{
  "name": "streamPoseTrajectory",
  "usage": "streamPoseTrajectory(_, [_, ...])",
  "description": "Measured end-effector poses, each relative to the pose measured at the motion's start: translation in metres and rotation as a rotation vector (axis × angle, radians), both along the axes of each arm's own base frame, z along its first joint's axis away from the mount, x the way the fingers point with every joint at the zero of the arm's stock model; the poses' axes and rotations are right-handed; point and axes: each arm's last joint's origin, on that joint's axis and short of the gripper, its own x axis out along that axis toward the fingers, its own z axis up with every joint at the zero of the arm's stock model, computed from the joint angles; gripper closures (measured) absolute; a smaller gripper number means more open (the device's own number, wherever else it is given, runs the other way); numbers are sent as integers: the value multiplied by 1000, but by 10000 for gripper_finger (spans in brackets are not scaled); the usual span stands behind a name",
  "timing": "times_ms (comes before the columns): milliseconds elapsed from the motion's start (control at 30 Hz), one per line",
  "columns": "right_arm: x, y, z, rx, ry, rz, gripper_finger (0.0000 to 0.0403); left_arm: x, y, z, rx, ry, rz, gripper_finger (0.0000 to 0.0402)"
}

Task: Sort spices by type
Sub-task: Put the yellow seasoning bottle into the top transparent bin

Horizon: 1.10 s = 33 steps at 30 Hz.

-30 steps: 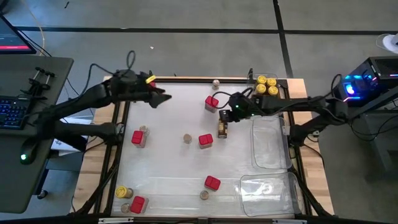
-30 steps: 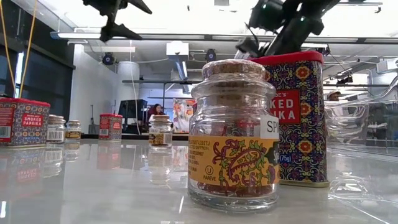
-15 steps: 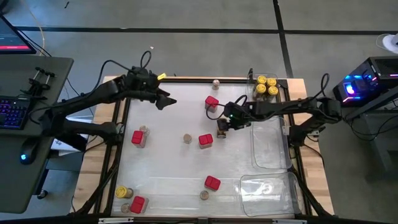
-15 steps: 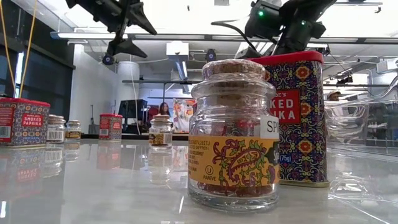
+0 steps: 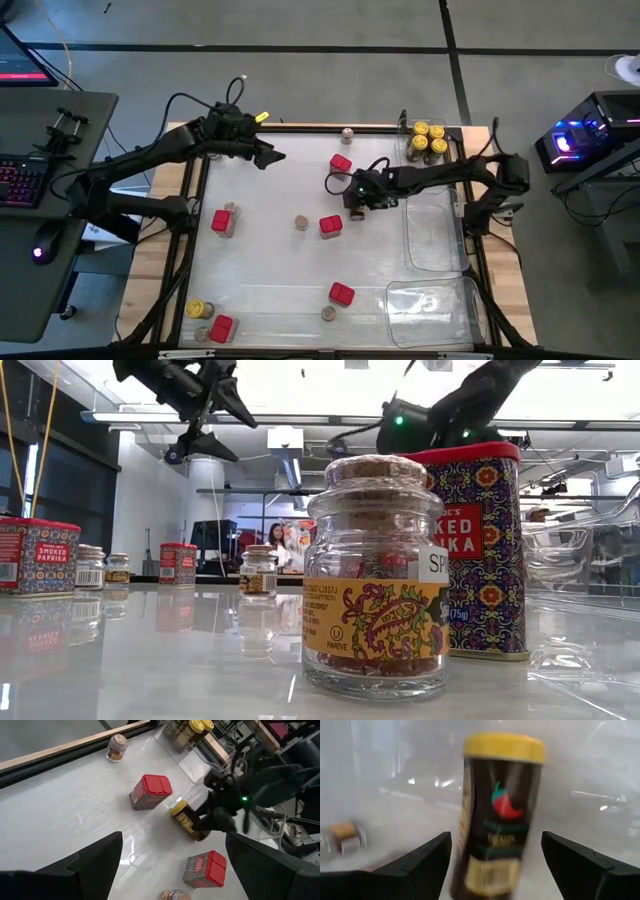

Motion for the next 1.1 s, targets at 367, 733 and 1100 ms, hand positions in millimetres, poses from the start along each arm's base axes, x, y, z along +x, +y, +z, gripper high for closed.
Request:
streamPoseTrajectory(367, [5, -16, -20, -17, 33, -8, 114, 0, 0, 0, 0, -1, -1, 60])
streamPoseTrajectory(733, [-5, -11, 21, -116, -64, 121, 176, 0, 0, 0, 15, 3, -12, 60])
streamPoseTrajectory(1100, [-98, 19, 115, -661, -31, -227, 176, 0, 2, 1, 67, 21, 32, 60])
